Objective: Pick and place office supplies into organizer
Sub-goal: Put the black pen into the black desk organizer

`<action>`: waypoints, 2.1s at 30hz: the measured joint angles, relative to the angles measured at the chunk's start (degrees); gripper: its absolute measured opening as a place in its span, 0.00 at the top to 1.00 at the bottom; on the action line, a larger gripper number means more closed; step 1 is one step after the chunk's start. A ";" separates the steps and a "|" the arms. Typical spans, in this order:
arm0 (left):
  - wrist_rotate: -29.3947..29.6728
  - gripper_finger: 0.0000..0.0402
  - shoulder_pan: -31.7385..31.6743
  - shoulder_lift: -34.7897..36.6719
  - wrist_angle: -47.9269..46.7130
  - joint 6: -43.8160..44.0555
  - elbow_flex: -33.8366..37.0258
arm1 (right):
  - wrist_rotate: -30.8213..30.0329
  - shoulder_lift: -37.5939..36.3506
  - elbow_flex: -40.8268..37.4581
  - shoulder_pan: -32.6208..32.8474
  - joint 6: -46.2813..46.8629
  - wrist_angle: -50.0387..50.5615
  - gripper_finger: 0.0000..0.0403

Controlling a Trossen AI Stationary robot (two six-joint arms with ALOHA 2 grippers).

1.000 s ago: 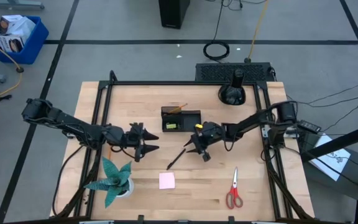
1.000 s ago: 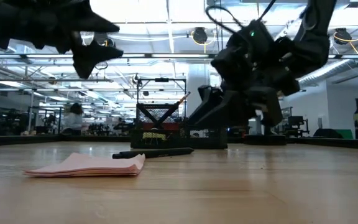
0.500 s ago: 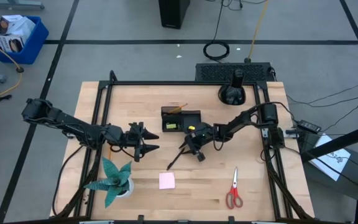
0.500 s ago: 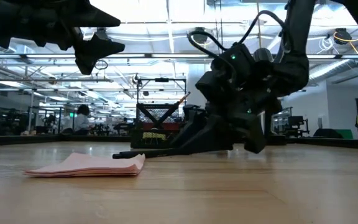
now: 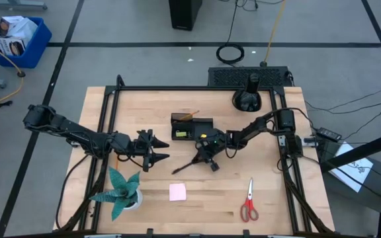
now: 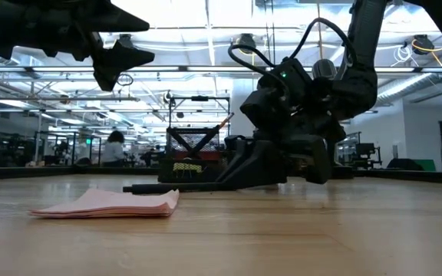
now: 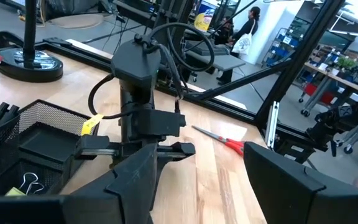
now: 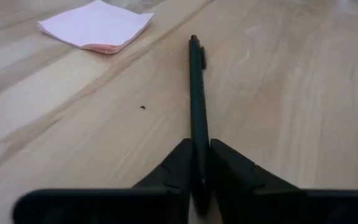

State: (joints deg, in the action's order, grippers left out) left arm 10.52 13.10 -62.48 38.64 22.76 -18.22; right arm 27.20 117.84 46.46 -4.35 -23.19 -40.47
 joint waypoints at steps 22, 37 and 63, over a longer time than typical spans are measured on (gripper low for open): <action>1.61 0.39 0.00 -0.02 3.36 4.71 -0.02 | -1.62 0.27 -0.33 3.41 13.27 -9.78 0.92; 4.65 0.39 0.00 -0.02 12.31 -1.47 -0.02 | -3.44 -4.81 -0.37 3.80 21.91 -16.11 0.93; 7.59 0.39 2.38 -0.02 8.94 -1.98 -0.02 | -10.66 -12.12 -0.37 2.68 21.33 -21.82 0.93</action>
State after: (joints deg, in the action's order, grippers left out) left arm 18.11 15.49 -62.50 47.58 20.79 -18.24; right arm 16.54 105.72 46.09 -1.67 -1.86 -62.29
